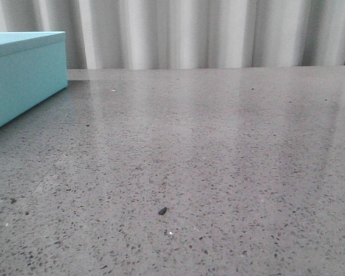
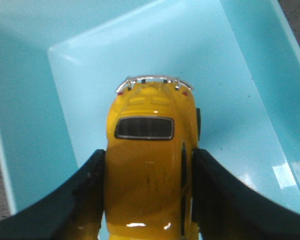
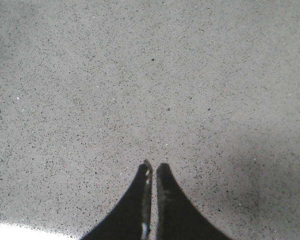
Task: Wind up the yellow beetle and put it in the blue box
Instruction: 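Carry the car over the light-blue box and lower it inside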
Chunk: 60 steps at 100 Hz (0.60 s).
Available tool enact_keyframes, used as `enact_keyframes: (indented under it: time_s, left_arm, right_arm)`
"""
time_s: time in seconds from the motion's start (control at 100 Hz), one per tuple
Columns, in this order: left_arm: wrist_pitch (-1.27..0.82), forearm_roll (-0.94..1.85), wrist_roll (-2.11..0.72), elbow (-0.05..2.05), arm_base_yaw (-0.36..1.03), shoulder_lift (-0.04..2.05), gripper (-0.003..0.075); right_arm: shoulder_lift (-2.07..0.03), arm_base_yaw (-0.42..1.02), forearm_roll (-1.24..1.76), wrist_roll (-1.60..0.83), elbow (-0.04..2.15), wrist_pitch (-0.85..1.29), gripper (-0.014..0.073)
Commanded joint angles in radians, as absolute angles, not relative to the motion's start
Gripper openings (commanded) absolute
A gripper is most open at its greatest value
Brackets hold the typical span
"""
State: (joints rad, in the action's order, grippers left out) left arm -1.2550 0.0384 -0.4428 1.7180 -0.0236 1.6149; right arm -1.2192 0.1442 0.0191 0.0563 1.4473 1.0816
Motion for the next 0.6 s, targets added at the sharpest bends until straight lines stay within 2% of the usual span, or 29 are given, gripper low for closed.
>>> enact_keyframes:
  time_s: [0.0,0.59]
  left_arm:
    - [-1.206,0.09,-0.429,1.722,-0.025,1.608,0.0144]
    - [-1.228,0.109,-0.429,1.714,-0.025,1.795,0.0144]
  right_arm:
    - [-1.19,0.143,0.022,0.051,1.472,1.023,-0.0061]
    - [-1.19,0.143,0.022,0.051,1.472,1.026,-0.0061]
